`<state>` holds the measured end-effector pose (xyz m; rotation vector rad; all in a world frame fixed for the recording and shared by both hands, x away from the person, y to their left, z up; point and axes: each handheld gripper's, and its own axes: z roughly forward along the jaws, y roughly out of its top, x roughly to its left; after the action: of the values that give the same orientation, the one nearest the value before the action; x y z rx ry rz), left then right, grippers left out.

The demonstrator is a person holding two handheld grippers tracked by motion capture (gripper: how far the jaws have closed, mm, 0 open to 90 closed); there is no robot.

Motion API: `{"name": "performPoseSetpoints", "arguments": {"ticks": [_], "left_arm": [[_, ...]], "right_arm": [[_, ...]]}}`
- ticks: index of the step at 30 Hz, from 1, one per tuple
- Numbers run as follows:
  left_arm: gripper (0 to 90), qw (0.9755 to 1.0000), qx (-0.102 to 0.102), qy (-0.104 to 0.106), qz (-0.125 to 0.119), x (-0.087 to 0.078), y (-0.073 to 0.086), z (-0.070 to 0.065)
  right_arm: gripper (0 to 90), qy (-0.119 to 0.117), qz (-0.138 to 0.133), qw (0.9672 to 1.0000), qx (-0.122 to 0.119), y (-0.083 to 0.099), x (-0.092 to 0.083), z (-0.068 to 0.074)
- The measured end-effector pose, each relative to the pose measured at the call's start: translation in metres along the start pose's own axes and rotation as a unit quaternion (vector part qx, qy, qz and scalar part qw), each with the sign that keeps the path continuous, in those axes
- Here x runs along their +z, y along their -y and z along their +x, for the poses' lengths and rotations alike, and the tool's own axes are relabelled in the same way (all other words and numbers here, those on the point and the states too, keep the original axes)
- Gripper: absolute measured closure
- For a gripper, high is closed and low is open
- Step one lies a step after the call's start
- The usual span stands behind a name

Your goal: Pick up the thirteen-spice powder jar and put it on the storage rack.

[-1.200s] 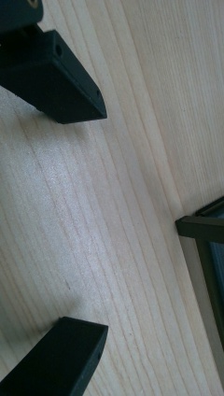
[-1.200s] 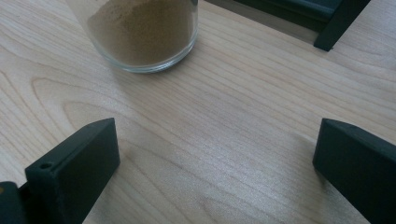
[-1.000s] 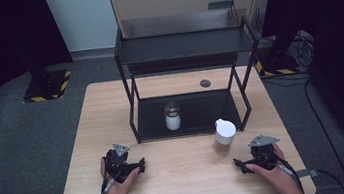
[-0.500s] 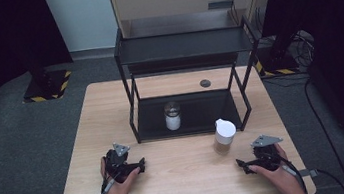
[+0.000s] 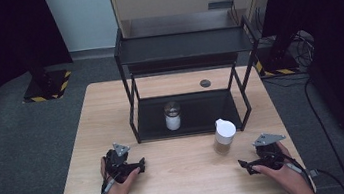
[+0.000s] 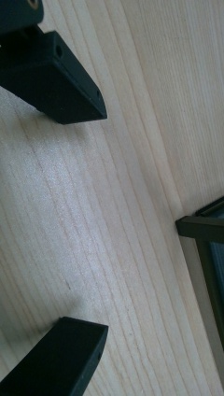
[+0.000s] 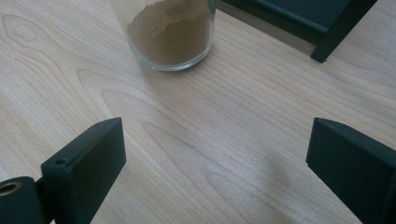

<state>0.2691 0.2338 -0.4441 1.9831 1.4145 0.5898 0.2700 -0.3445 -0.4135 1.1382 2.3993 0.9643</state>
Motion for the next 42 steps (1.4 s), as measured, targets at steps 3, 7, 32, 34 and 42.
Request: {"name": "performPoseSetpoints", "arguments": {"ticks": [3,7,32,34,42], "left_arm": [[0.0,1.0000,0.000,0.000,0.000,0.000,0.000,0.000],[0.0,1.0000,0.000,0.000,0.000,0.000,0.000,0.000],[0.0,1.0000,0.000,0.000,0.000,0.000,0.000,0.000],[0.0,1.0000,0.000,0.000,0.000,0.000,0.000,0.000],[0.0,1.0000,0.000,0.000,0.000,0.000,0.000,0.000]], "right_arm": [[4.9,0.003,-0.001,1.0000,-0.005,-0.001,-0.002,0.001],[4.9,0.005,-0.003,0.9999,-0.009,-0.002,-0.005,0.003],[7.0,-0.026,-0.021,0.9990,-0.028,-0.019,0.007,0.016],[7.4,-0.024,-0.022,0.9991,-0.027,-0.021,0.009,0.018],[8.3,-0.022,-0.028,0.9992,-0.018,-0.031,0.017,0.020]]}}
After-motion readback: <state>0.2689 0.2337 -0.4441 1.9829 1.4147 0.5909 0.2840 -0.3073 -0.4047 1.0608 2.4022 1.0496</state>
